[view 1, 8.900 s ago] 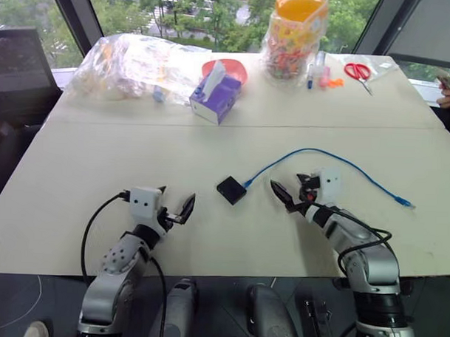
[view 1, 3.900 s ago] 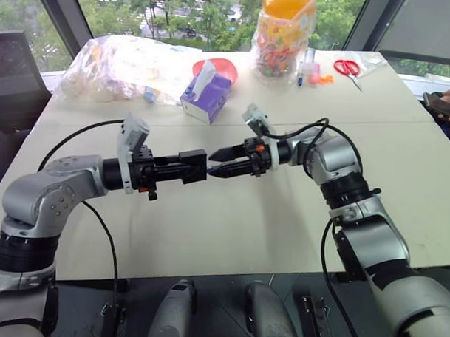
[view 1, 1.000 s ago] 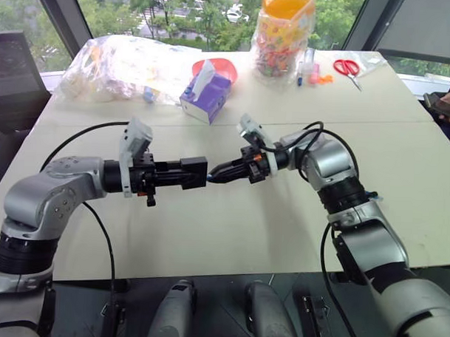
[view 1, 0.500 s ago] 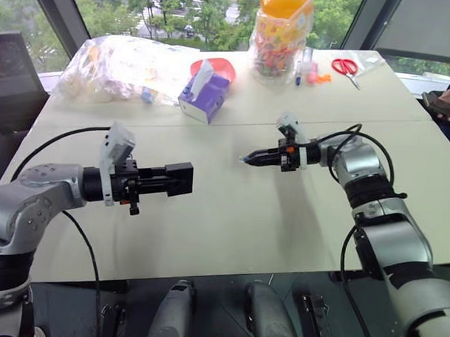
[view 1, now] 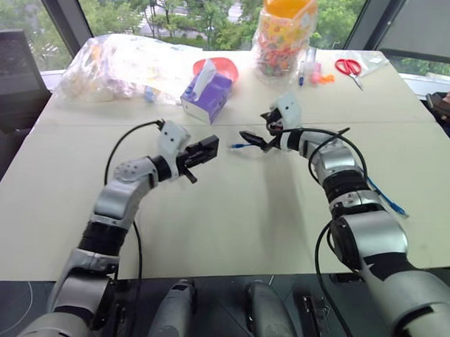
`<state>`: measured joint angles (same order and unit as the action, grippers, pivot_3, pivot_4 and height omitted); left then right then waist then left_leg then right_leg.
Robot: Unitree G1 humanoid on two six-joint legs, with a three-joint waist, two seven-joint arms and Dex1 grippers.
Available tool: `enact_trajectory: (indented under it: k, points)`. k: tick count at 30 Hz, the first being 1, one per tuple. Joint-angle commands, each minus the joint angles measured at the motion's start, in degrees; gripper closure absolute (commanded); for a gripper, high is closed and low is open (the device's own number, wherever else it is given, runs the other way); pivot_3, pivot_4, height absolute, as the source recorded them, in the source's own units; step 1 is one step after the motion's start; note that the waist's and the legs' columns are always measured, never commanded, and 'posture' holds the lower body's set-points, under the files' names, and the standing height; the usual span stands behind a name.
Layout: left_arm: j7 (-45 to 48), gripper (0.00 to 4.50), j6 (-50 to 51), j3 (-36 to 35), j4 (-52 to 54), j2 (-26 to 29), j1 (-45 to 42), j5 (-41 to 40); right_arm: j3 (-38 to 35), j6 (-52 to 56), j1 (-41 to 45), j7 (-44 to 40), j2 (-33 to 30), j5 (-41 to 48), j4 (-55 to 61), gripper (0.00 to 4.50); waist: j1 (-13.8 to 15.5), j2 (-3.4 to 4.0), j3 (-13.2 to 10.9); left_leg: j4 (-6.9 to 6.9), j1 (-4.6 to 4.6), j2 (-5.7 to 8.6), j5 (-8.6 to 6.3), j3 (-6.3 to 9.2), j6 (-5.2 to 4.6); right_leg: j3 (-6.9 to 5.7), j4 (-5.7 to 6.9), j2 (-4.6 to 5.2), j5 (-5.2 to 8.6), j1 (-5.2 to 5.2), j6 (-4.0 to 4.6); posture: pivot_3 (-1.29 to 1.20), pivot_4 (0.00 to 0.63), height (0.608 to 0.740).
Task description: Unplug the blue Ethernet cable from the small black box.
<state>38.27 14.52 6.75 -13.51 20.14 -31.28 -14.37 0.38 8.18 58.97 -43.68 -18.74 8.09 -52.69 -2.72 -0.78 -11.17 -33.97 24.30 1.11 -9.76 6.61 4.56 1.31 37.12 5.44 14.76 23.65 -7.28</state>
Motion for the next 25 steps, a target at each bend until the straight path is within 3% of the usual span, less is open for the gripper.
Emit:
enact_trajectory:
  k: [1, 7, 9, 17, 25]
  points:
    - [-0.4, 4.03, -5.4, -0.2, -3.3, -1.7, -1.5, 2.2, -3.8, 6.4, -3.9, 1.3, -0.2, 4.3, 11.5, 0.02, 0.1, 0.00, 0.0, 0.01, -0.01, 0.00, 0.00, 0.01, -0.01, -0.01, 0.03, 0.00, 0.00, 0.01, 0.00, 0.00, 0.150, 0.726]
    - [-0.2, 4.03, -10.7, 0.7, -9.2, -2.9, -0.7, 5.8, -6.0, 20.3, -16.3, 4.9, -1.2, 9.1, 35.4, 0.02, 0.4, 0.01, 0.0, -0.10, 0.01, 0.01, 0.00, 0.02, -0.01, 0.00, 0.02, 0.01, 0.00, -0.06, -0.01, 0.00, 0.150, 0.726]
    - [0.0, 3.00, -11.5, 0.6, -10.7, -3.2, 0.0, 5.9, -6.1, 23.3, -19.1, 6.1, -1.4, 9.9, 41.0, 0.00, 0.4, 0.04, 0.0, -0.15, -0.01, 0.01, 0.00, 0.02, -0.01, 0.00, 0.04, 0.01, 0.00, -0.07, -0.01, 0.00, 0.150, 0.726]
    - [1.2, 0.07, -9.0, -2.0, -8.2, -2.7, 3.5, 3.4, -5.7, 30.8, -25.0, 6.8, -3.6, 12.7, 52.6, 0.00, 0.2, 0.05, 0.0, -0.16, -0.16, -0.01, 0.01, 0.02, -0.03, 0.00, 0.01, 0.01, 0.01, -0.21, -0.01, 0.00, 0.150, 0.726]
    - [2.6, 0.03, 0.4, -7.2, 8.2, 3.4, 12.5, -2.0, -4.6, 35.4, -31.9, 3.3, -9.2, 15.5, 61.5, 0.00, 0.2, 0.05, 0.0, -0.08, -0.16, -0.03, 0.00, 0.02, -0.05, 0.00, -0.01, 0.01, 0.02, -0.18, 0.01, 0.00, 0.150, 0.726]
